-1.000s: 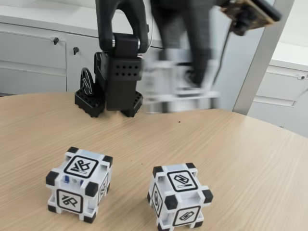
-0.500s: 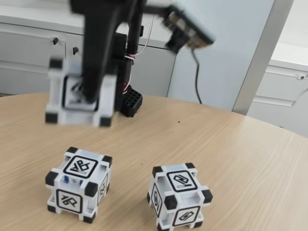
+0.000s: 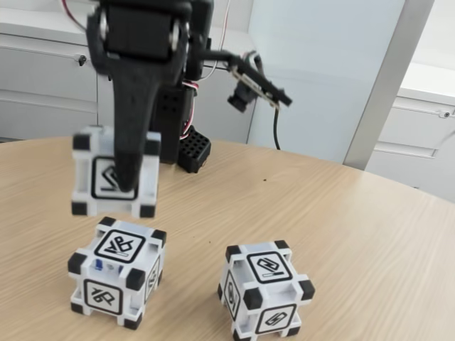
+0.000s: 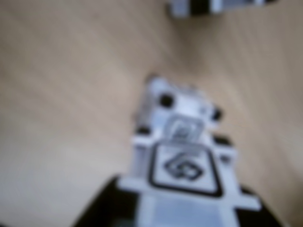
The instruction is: Stack cubes from left to right.
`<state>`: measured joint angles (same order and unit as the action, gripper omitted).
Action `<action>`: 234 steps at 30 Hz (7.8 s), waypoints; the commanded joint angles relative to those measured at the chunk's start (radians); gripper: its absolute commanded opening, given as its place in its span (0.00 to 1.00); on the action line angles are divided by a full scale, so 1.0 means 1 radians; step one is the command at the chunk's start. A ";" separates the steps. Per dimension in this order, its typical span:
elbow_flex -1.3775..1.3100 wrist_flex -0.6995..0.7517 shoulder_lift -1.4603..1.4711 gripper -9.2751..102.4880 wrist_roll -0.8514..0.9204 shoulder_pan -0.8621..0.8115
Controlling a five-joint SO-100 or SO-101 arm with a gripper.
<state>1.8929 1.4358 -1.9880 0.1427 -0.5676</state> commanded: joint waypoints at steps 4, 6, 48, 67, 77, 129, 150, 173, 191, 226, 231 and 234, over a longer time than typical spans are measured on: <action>-0.020 -0.129 0.117 0.28 -0.008 -0.008; -0.020 -0.138 0.140 0.28 -0.006 -0.008; -0.034 0.086 -0.296 0.47 -0.080 0.457; -0.034 -0.169 0.189 0.46 -0.067 0.468; -0.035 -0.199 0.255 0.47 -0.063 0.468; -0.034 -0.448 0.499 0.26 -0.140 0.465; -0.328 0.071 -0.138 0.28 -0.264 0.420; -0.741 0.288 0.293 0.28 -0.031 0.055; -0.724 0.293 0.282 0.28 0.028 -0.005; -0.543 0.288 0.282 0.27 0.097 -0.006; -0.543 0.288 0.282 0.34 0.100 -0.006; -0.543 0.288 0.282 0.39 0.100 -0.006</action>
<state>1.3545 1.7181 -1.6843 0.2347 -0.5660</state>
